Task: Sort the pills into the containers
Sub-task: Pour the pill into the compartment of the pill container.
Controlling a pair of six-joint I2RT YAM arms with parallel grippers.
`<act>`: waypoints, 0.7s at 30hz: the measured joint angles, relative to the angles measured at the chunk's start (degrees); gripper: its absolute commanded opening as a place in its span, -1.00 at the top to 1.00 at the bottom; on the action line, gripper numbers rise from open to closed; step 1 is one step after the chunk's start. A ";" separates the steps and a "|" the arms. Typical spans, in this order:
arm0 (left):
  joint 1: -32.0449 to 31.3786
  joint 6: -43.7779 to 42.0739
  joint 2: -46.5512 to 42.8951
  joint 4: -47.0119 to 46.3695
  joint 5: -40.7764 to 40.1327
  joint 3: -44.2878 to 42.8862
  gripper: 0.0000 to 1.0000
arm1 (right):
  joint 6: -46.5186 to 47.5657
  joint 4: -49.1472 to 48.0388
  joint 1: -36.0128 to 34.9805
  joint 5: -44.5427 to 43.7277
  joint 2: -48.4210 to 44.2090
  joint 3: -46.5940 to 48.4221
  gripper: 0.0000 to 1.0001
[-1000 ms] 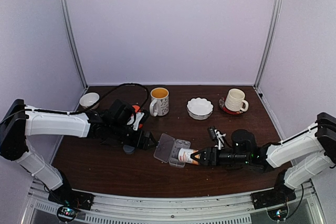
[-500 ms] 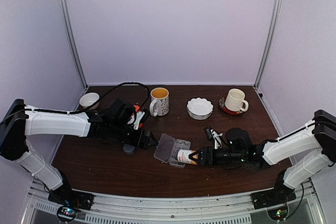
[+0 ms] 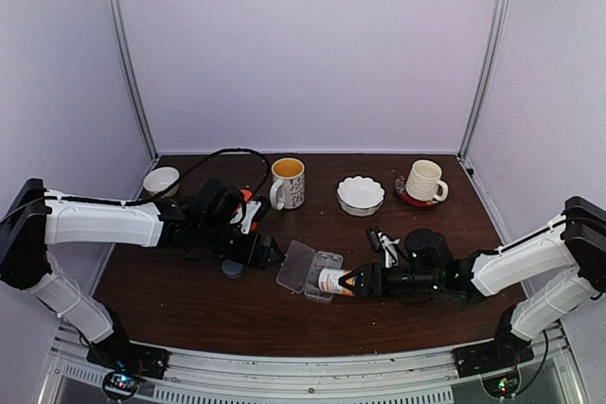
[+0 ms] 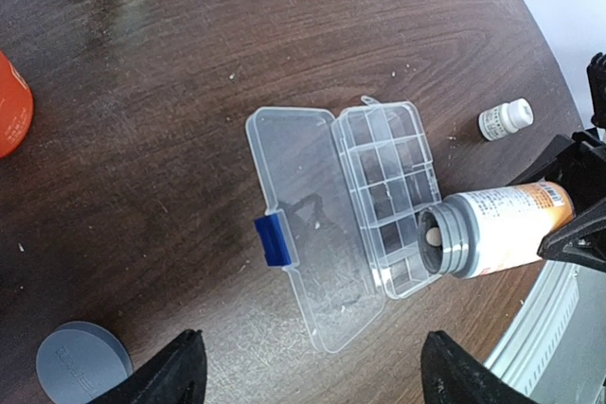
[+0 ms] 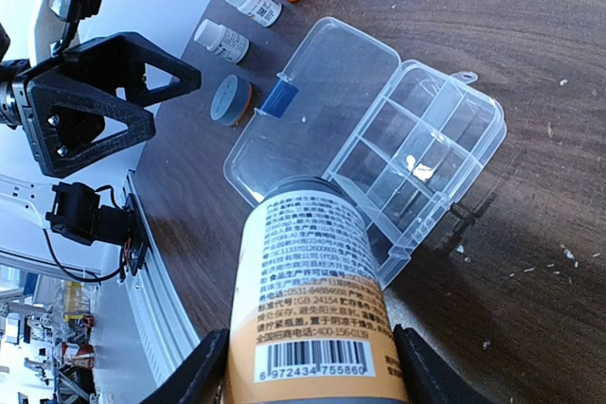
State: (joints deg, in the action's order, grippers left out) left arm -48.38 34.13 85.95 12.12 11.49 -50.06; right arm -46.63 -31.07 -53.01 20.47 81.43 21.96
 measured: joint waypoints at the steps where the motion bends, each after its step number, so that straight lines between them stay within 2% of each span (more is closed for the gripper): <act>1: 0.00 0.00 0.00 -0.02 0.00 0.00 -0.62 | 0.02 0.02 0.00 0.00 0.07 0.28 1.00; 15: -0.11 0.00 0.00 -0.02 -0.02 0.00 -0.62 | 0.44 3.61 0.00 -0.87 -4.76 0.98 1.00; 21: -0.11 0.00 0.02 -0.02 -0.02 0.00 -0.62 | 0.37 2.80 0.00 -0.81 -0.50 1.27 1.00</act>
State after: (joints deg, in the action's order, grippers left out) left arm -48.49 34.13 85.97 12.10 11.46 -50.06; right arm -46.26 -28.27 -53.01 19.66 80.93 23.22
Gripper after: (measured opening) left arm 0.810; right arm 0.552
